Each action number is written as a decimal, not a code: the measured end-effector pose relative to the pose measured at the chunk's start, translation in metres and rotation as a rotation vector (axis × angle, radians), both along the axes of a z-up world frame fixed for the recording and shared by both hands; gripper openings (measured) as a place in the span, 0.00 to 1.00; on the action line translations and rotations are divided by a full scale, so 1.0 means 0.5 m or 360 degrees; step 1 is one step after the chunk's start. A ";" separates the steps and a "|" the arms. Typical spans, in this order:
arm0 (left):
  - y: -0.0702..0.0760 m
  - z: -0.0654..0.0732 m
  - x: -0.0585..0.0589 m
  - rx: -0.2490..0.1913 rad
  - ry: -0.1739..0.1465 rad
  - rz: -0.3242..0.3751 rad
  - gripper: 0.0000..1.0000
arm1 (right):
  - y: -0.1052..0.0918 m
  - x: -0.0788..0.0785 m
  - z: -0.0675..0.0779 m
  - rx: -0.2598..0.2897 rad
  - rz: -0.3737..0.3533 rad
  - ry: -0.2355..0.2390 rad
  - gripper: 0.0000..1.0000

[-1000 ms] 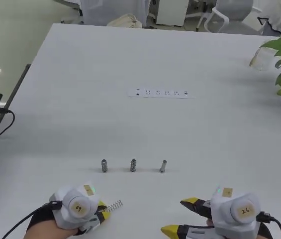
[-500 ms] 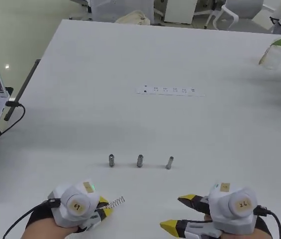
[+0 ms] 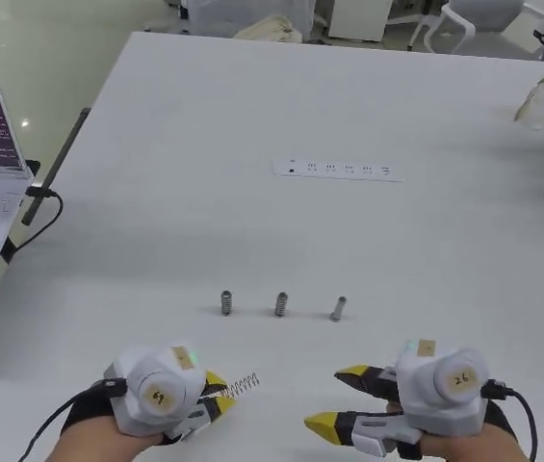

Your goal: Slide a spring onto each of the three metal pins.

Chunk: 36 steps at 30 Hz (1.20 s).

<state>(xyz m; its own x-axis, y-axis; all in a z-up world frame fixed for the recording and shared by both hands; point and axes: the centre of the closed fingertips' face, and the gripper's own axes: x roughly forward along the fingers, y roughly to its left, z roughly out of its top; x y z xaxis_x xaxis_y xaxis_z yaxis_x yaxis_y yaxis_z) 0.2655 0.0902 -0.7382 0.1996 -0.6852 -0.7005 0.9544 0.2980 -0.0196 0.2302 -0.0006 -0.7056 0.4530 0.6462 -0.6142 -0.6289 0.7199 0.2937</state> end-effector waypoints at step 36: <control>-0.050 0.070 -0.059 -0.0074 -0.0104 -0.0245 0.02 | 0.088 -0.002 0.010 0.0086 0.0266 0.0012 0.32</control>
<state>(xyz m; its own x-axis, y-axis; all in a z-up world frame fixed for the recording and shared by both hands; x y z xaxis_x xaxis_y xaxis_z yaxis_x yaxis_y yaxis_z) 0.2358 0.0654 -0.7034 0.1338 -0.7426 -0.6562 0.9884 0.1484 0.0335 0.2293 0.0433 -0.7006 0.3322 0.7442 -0.5794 -0.7361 0.5887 0.3341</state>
